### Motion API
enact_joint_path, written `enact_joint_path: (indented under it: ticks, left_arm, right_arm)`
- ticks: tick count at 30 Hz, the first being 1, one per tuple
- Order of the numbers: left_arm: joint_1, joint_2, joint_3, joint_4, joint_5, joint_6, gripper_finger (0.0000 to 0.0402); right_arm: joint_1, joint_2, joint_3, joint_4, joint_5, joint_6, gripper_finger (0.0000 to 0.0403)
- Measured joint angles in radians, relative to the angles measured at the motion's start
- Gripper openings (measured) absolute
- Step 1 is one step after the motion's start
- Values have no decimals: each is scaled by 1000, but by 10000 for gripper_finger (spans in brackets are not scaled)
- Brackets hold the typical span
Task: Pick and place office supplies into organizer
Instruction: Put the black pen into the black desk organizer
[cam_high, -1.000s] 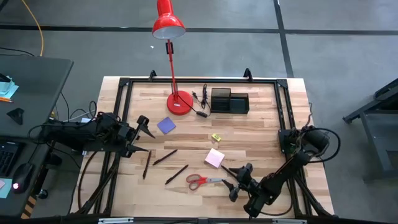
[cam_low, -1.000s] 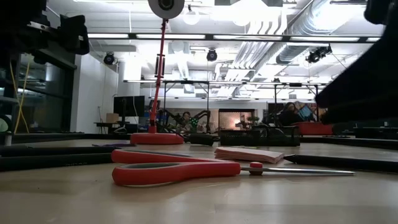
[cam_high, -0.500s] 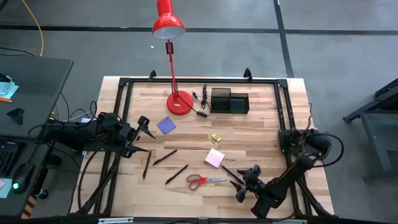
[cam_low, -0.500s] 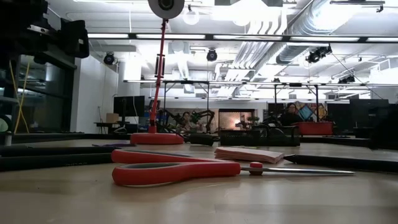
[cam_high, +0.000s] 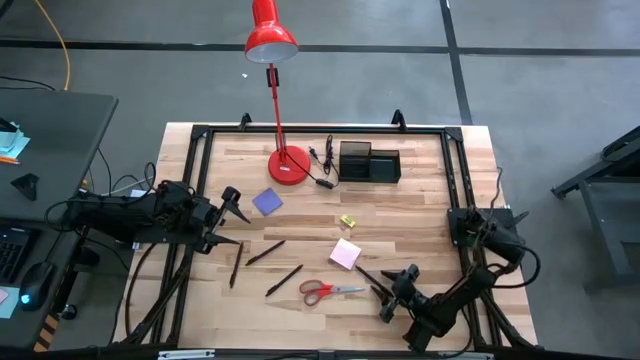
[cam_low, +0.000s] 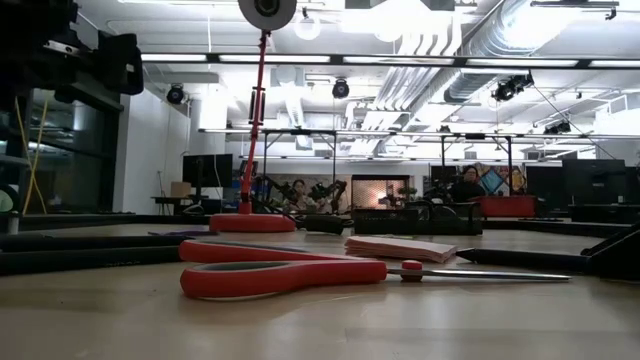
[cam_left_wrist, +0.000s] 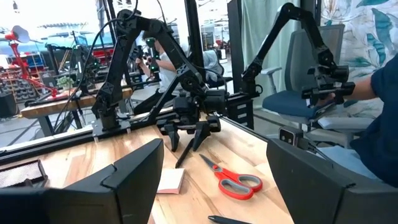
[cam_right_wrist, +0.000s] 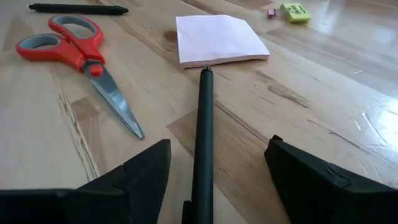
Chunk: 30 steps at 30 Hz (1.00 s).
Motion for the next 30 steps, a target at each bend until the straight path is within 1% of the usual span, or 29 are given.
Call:
enact_joint_path:
  ticks: [8,15,18,22,30]
  left_arm:
    - [0,0,0,0,0,-8,278]
    - [0,0,0,0,0,-8,278]
    - [0,0,0,0,0,-8,278]
    - [0,0,0,1,0,-10,278]
    - [0,0,0,6,0,-8,278]
  right_arm:
    - [2,19,-2,11,40,-12,255]
    - [-1,20,-3,8,53,-32,225]
    - [-2,20,-3,8,54,-41,202]
    - [-3,21,-3,21,54,-63,162]
    - [-4,21,-3,28,54,-73,58]
